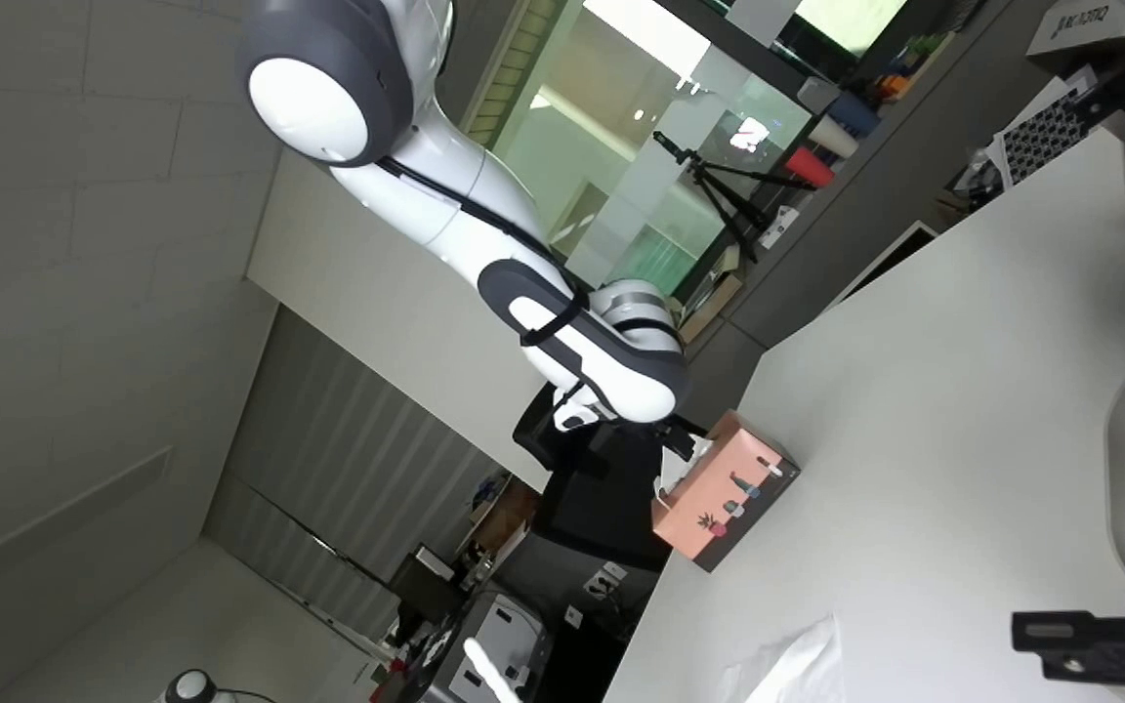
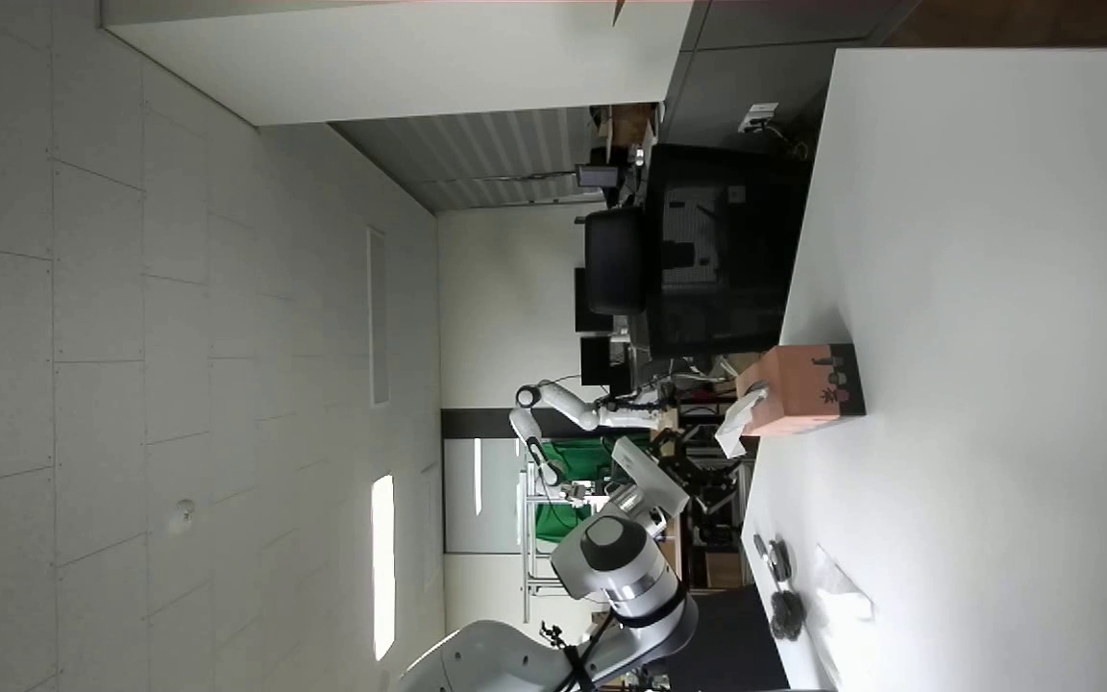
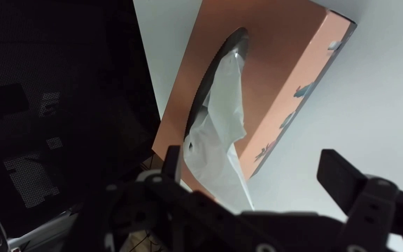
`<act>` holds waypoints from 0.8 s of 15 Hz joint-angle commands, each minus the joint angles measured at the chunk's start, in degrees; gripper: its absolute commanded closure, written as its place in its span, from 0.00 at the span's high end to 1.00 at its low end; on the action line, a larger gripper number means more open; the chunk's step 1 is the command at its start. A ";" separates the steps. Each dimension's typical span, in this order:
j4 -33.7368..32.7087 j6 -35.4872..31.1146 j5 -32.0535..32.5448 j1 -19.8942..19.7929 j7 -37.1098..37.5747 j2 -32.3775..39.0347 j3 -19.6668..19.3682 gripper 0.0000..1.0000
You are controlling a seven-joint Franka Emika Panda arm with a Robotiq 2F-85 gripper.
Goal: Take three pieces of tissue from the tissue box and put them on the table
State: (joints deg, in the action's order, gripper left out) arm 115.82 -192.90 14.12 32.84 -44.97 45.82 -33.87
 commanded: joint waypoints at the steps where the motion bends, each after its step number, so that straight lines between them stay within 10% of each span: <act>1: -3.71 -0.44 0.79 -2.00 2.08 2.44 1.15 1.00; 2: -4.34 -0.08 0.90 -2.58 2.09 2.77 1.72 0.75; 12: -6.32 0.43 1.47 -6.08 2.15 3.60 5.21 0.11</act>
State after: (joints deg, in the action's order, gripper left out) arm 110.72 -192.72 14.29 27.82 -44.96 49.30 -29.33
